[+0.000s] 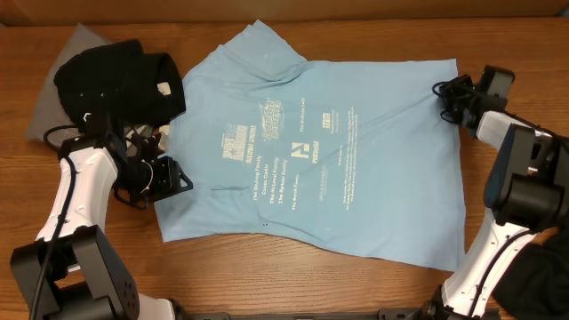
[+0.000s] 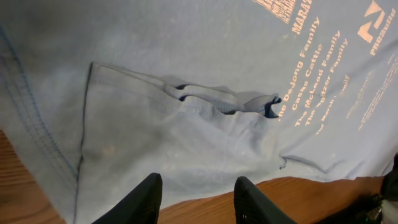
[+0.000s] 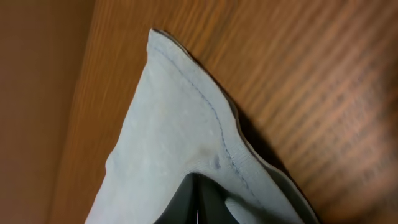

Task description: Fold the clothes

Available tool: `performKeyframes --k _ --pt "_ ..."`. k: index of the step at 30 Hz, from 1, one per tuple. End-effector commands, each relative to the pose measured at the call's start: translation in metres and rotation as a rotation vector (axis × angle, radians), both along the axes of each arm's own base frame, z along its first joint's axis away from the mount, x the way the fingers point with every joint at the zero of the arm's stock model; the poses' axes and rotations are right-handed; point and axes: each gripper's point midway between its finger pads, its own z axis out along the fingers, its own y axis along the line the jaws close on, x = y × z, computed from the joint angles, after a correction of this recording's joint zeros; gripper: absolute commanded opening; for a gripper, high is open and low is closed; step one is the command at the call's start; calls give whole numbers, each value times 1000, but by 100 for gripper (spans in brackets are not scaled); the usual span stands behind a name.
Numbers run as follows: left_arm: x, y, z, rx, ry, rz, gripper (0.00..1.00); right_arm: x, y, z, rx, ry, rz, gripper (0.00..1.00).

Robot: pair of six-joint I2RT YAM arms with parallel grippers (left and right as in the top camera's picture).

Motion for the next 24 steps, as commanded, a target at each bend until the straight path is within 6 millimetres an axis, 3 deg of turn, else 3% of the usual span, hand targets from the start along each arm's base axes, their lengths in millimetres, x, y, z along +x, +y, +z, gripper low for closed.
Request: performKeyframes --k 1,7,12,16,20,24 --pt "4 -5 7 -23 -33 -13 41 0 -12 -30 -44 68 -14 4" --pt "4 -5 6 -22 -32 -14 43 25 -6 21 -17 -6 122 4" --pt "3 -4 7 -23 -32 -15 42 24 -5 102 7 -122 250 23" --pt "2 -1 9 -8 -23 -14 38 -2 -12 181 -74 -181 281 38" --pt "-1 6 13 39 1 -26 38 -48 -3 252 -146 -198 310 43" --pt "-13 20 8 129 70 -18 38 -100 9 295 -186 -150 277 46"
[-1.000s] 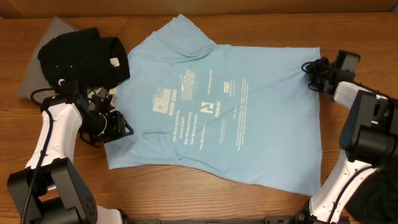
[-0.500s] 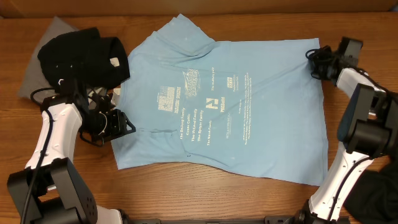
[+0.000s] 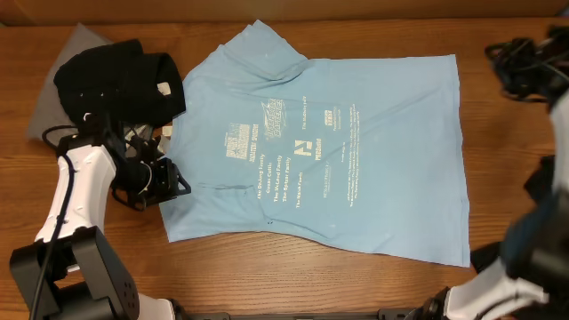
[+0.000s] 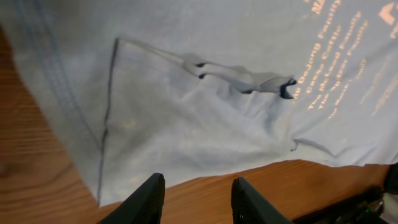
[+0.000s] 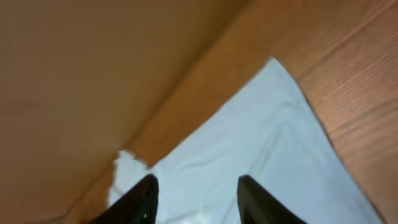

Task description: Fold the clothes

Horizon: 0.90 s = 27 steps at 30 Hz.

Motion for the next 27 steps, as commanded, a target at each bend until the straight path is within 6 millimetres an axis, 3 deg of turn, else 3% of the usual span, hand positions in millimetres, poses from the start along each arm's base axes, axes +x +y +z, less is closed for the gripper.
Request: performKeyframes --k 1,5,8,14,21,24,27 --pt "-4 20 1 128 25 -1 40 -34 13 53 -88 -54 13 47" --pt "-6 24 0 146 53 47 50 -77 30 65 -54 18 0 52" --pt "-6 24 0 146 57 55 52 -106 43 46 21 161 -8 54" --pt "-4 24 0 149 46 57 59 -160 51 -32 88 532 -46 54" --pt "-4 24 0 149 45 56 60 -227 51 -145 164 858 -150 58" --pt "-4 27 -1 165 49 55 62 -254 51 -179 220 931 -200 57" --pt "-4 27 -1 167 49 54 63 -278 48 -200 274 981 -255 53"
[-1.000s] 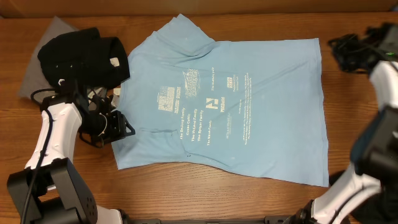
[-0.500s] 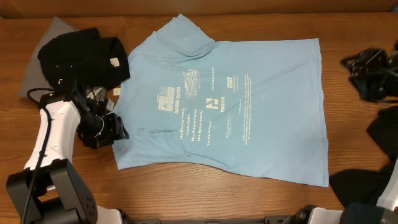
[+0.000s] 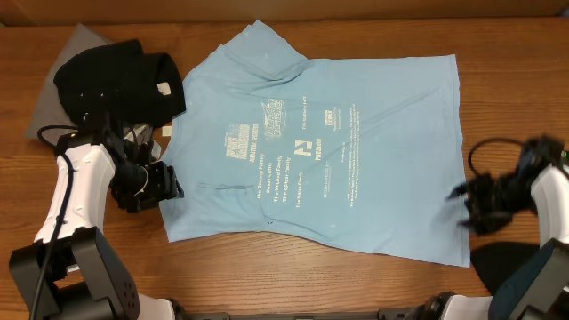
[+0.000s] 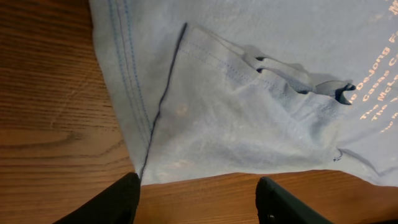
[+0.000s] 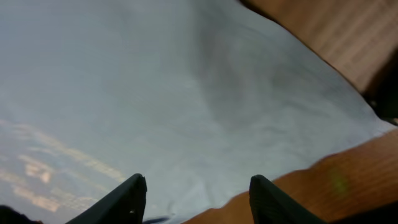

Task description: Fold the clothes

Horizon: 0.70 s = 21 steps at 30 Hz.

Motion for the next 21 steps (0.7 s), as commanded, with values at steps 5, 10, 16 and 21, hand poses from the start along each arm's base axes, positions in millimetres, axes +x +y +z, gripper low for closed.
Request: performKeyframes --k 5,10,16,21 --pt "8 4 6 24 -35 9 65 -43 -24 -30 -66 122 -112 52" --pt "9 5 6 25 -38 9 66 -59 -23 -40 -88 186 -130 52" --pt "10 5 6 26 -44 9 68 -76 -9 -60 -62 217 -146 51" --pt "10 5 6 26 -45 9 68 -81 -1 -73 -49 214 -173 52"
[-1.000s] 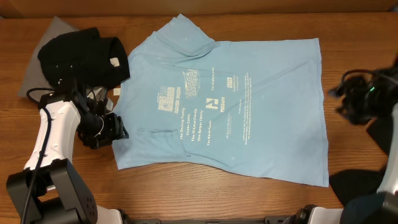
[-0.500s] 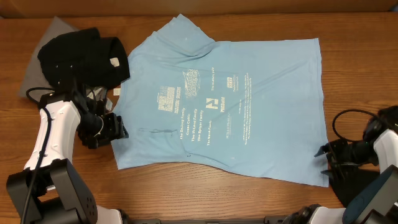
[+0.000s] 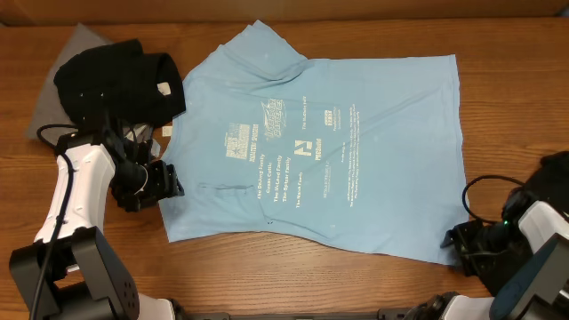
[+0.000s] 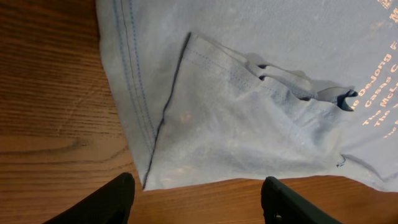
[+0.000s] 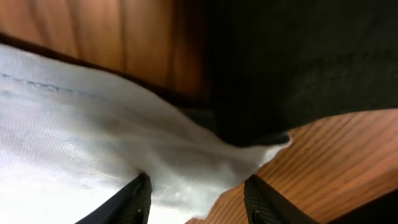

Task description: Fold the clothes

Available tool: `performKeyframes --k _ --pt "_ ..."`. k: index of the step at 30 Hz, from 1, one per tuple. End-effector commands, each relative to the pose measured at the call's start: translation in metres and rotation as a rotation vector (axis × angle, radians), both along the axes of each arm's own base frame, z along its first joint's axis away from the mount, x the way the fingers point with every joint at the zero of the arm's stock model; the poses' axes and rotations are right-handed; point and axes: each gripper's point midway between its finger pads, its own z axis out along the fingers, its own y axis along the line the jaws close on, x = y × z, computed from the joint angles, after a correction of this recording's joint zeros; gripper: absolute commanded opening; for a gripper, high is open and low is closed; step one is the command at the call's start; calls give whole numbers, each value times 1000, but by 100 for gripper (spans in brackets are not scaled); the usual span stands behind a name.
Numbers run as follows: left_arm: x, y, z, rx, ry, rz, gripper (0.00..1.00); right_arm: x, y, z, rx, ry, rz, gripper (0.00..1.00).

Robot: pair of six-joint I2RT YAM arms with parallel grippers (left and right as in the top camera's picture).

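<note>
A light blue T-shirt (image 3: pixel 320 142) with printed text lies spread flat on the wooden table (image 3: pixel 267 276). My left gripper (image 3: pixel 165 183) stands open at the shirt's lower left edge. In the left wrist view that gripper (image 4: pixel 199 205) has its fingers spread wide over bare wood, just short of the folded sleeve corner (image 4: pixel 149 180). My right gripper (image 3: pixel 462 240) is open at the shirt's lower right corner. In the right wrist view the corner (image 5: pixel 261 152) lies just ahead of the gripper (image 5: pixel 196 202), in line with the gap between its fingers.
A black garment (image 3: pixel 116 76) is heaped on a grey cloth (image 3: pixel 67 58) at the back left, close behind my left arm. Dark fabric (image 5: pixel 298 62) lies on the table beside the shirt's lower right corner, under my right arm.
My right gripper has moved from beside the shirt's right hem to its lower right corner. The left gripper has barely shifted, and the shirt lies as before.
My right gripper was shut on the shirt's far right corner, the left open over the lower left sleeve. Then the right was open and off the shirt, which lay flatter. Later it hung by the right hem; the left had backed off and opened wider. Now the right is at the near corner.
</note>
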Motion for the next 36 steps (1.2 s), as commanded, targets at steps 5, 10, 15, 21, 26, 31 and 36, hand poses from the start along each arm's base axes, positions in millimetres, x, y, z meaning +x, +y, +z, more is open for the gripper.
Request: performKeyframes --k 5,10,15,21,26,31,36 --pt "6 3 7 14 -29 9 69 12 -1 -7 -6 -65 -38 21" --pt "5 2 7 14 -25 9 66 19 -5 5 -2 -78 -18 4" --pt "1 1 7 9 -9 9 65 32 -15 26 -22 -111 -6 4" --pt "-13 -3 8 -7 50 9 65 51 -23 51 -42 -203 50 4" --pt "-26 -7 5 -22 99 9 64 75 -14 64 31 -354 127 4" --pt "-45 -14 -8 -50 162 18 68 102 -1 77 117 -534 170 4" --pt "-59 -19 -26 -61 206 68 73 105 2 80 133 -557 166 4"
